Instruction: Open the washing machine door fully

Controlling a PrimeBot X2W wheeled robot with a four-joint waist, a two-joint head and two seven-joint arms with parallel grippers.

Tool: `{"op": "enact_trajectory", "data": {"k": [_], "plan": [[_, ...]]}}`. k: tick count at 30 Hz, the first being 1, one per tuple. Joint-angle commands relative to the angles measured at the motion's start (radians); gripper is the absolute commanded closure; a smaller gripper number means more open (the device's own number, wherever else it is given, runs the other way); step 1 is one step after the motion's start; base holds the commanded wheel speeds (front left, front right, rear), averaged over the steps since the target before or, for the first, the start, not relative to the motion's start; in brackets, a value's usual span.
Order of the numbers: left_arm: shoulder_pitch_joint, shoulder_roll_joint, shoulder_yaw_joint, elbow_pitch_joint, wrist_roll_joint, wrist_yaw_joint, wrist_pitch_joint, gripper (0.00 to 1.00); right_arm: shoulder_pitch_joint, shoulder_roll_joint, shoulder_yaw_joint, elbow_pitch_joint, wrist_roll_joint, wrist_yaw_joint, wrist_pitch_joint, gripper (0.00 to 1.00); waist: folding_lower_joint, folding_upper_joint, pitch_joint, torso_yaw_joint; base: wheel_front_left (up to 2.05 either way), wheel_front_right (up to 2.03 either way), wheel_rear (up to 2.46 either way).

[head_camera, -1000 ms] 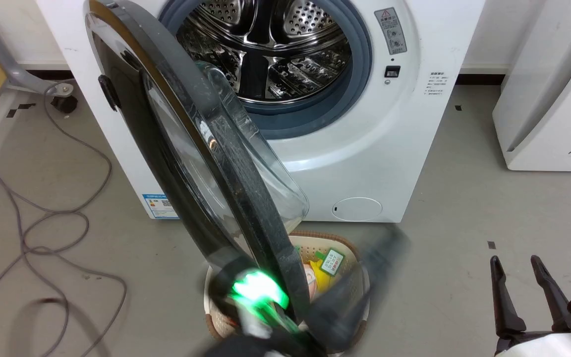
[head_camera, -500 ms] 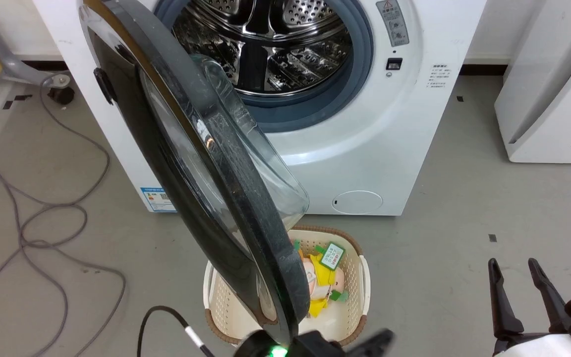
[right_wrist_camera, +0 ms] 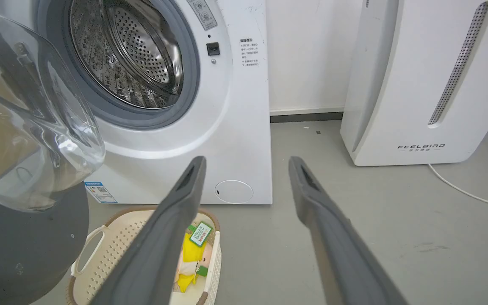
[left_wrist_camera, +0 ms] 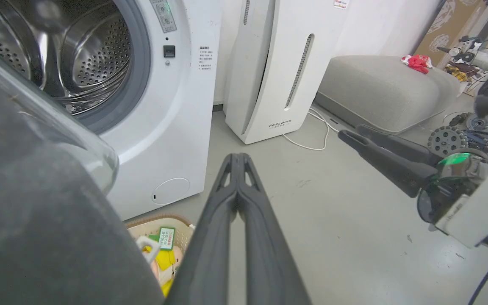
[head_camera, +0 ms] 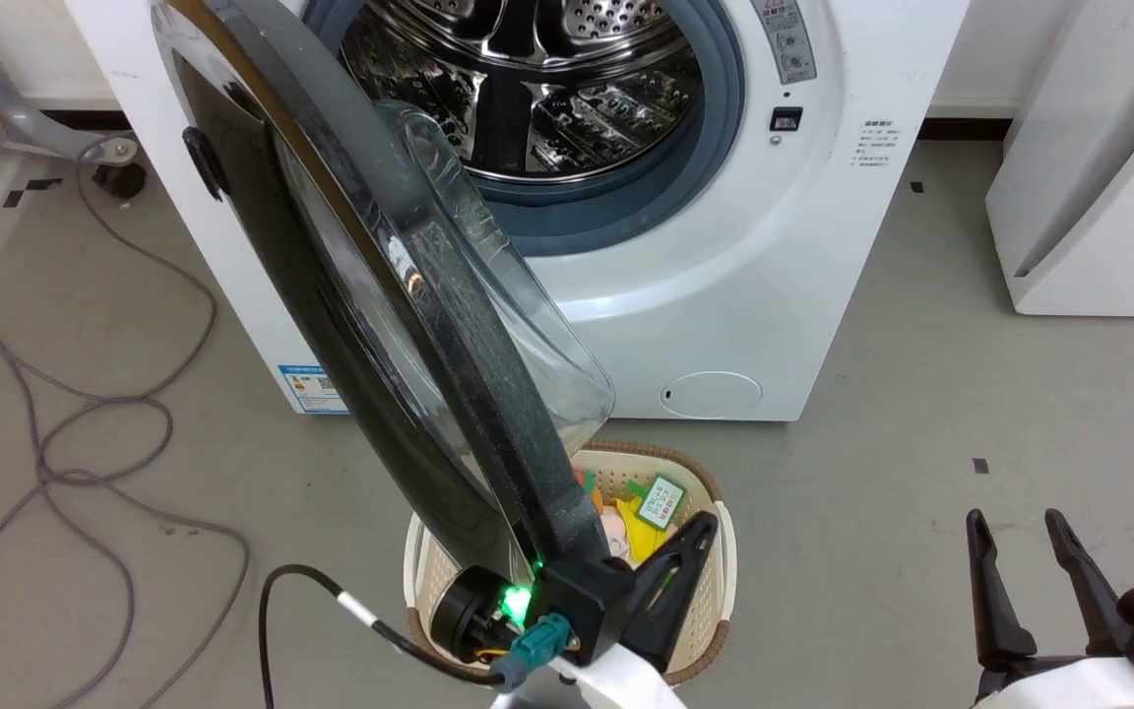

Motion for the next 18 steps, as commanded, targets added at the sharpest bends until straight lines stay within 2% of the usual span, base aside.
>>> {"op": "enact_trajectory", "data": {"k": [1, 9, 18], "plan": [[-0.017, -0.006, 0.007, 0.017, -0.004, 0.011, -0.008, 1.0, -0.019, 0.004, 0.0, 0.003, 0.009, 0.001, -0.007, 0.0, -0.0001, 0.0, 0.002, -0.001, 0.0, 0.0, 0.0], [-0.011, -0.005, 0.024, 0.056, -0.028, 0.034, -0.033, 1.0, -0.018, 0.004, -0.003, 0.004, -0.017, 0.001, -0.006, 0.0, -0.0001, 0.0, -0.009, -0.002, 0.0, 0.0, 0.0], [0.069, 0.013, 0.03, 0.004, -0.039, 0.078, -0.035, 1.0, 0.006, 0.004, 0.002, -0.038, -0.061, 0.001, 0.016, 0.0, -0.0001, 0.0, -0.045, 0.021, 0.0, 0.0, 0.0]]}}
